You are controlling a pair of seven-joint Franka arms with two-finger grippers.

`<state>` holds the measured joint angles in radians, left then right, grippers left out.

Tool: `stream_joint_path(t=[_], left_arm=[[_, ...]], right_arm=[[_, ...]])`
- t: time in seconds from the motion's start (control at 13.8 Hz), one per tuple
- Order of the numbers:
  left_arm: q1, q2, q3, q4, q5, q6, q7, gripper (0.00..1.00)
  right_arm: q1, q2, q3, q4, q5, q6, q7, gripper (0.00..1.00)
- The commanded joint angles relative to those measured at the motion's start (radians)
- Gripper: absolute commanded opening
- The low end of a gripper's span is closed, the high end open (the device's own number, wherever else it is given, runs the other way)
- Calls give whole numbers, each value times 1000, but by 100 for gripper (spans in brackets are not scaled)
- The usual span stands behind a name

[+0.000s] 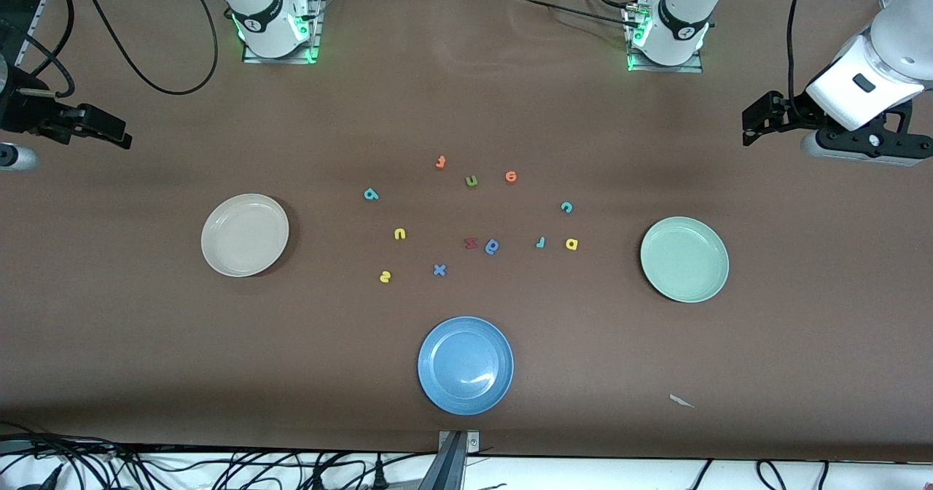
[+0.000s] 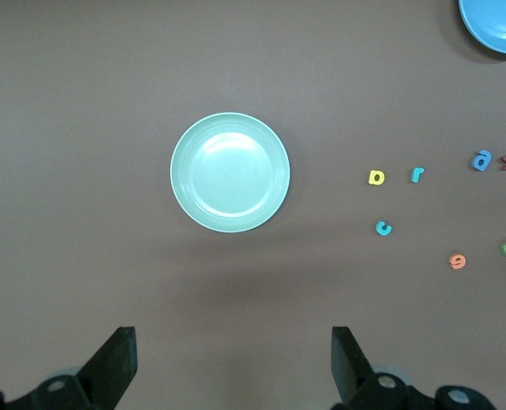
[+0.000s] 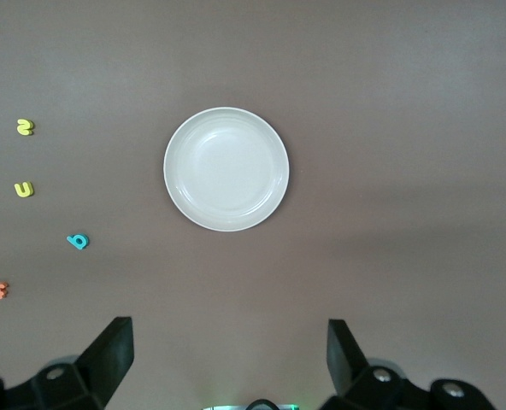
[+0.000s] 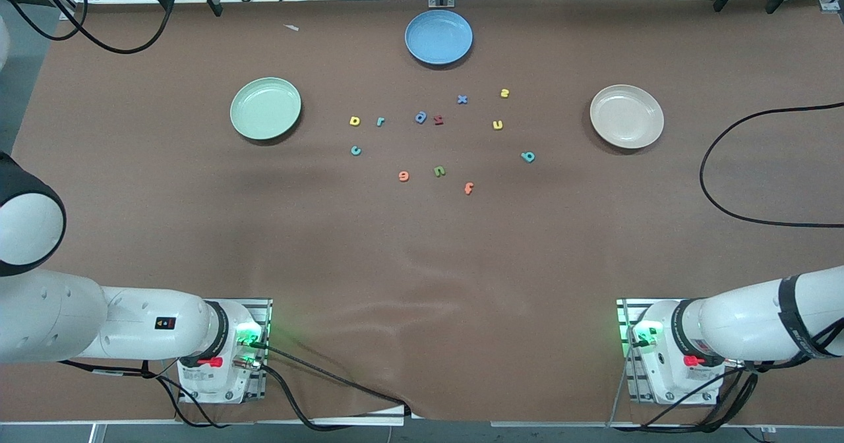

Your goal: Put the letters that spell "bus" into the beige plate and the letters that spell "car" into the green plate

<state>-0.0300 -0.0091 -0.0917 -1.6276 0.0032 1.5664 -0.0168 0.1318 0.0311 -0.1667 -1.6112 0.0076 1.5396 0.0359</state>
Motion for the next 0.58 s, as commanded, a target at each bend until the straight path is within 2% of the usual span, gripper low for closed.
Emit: stream_joint_path(t=[0.0,0.51], left_arm=[[-1,-17,4,-1,-12,-14,17,100],[-1,-17,4,-1,-14,-14,15,100]], right_arm=[[2,3,-2,14,-11,-16,-7,100],[6,7,-1,11,-11,-16,-5,100]])
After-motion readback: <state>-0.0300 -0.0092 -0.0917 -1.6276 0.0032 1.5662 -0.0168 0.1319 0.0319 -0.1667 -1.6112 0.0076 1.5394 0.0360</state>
